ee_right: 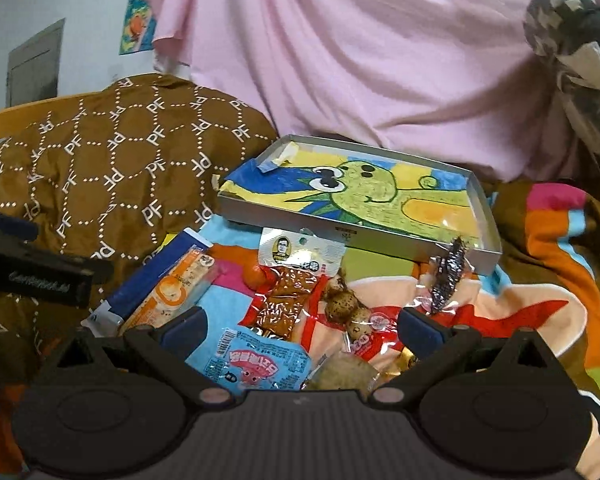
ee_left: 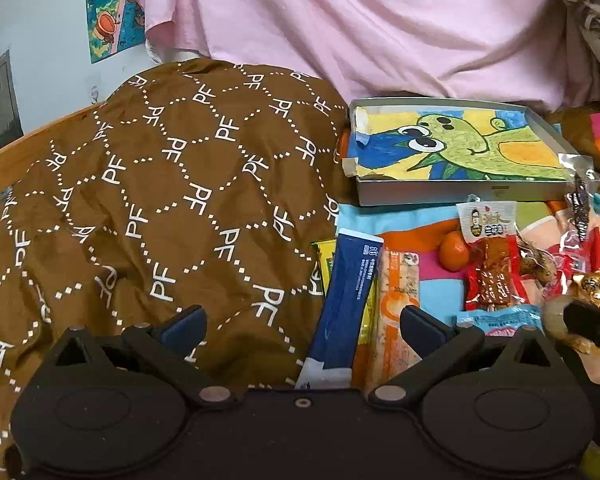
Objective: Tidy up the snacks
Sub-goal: 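Move left tool toward the cream bar while right tool approaches the blue-pink packet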
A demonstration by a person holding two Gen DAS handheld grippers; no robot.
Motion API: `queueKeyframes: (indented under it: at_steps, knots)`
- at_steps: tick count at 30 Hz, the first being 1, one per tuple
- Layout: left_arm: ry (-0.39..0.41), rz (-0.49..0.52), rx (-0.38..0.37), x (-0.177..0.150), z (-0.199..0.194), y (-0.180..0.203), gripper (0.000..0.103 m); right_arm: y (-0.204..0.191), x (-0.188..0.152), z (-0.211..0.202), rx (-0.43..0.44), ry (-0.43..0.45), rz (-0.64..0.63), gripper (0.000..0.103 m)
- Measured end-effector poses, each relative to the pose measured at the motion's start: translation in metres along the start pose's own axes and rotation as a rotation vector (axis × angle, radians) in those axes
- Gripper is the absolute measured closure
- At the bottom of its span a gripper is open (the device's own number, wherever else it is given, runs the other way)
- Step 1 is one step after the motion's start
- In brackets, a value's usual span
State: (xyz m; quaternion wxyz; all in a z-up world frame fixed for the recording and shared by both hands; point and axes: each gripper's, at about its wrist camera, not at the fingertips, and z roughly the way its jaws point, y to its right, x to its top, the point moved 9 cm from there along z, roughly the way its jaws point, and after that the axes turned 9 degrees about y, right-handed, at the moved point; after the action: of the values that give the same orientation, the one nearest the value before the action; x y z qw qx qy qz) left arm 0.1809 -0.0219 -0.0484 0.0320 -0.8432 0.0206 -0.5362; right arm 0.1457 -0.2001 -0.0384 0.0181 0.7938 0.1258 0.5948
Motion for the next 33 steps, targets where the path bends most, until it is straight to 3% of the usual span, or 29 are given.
queueKeyframes:
  at_steps: [7,12,18,25,33]
  knots:
    - [-0.021,0.068,-0.05,-0.003,0.019,0.012,0.001,-0.003,-0.006,0.008,0.021,-0.018,-0.018,0.0]
    - [-0.041,0.119,-0.112,-0.008,0.031,0.031,0.001,-0.004,-0.018,0.018,0.023,-0.076,-0.054,0.0]
    - [-0.078,0.189,-0.203,-0.012,0.047,0.058,0.001,-0.022,-0.041,0.034,0.172,-0.153,-0.214,0.0]
    - [-0.137,0.166,-0.22,-0.016,0.066,0.062,0.005,-0.028,-0.049,0.055,0.31,-0.133,-0.31,0.0]
    - [-0.146,0.187,-0.25,-0.017,0.066,0.072,0.014,-0.029,-0.052,0.07,0.427,-0.121,-0.293,0.01]
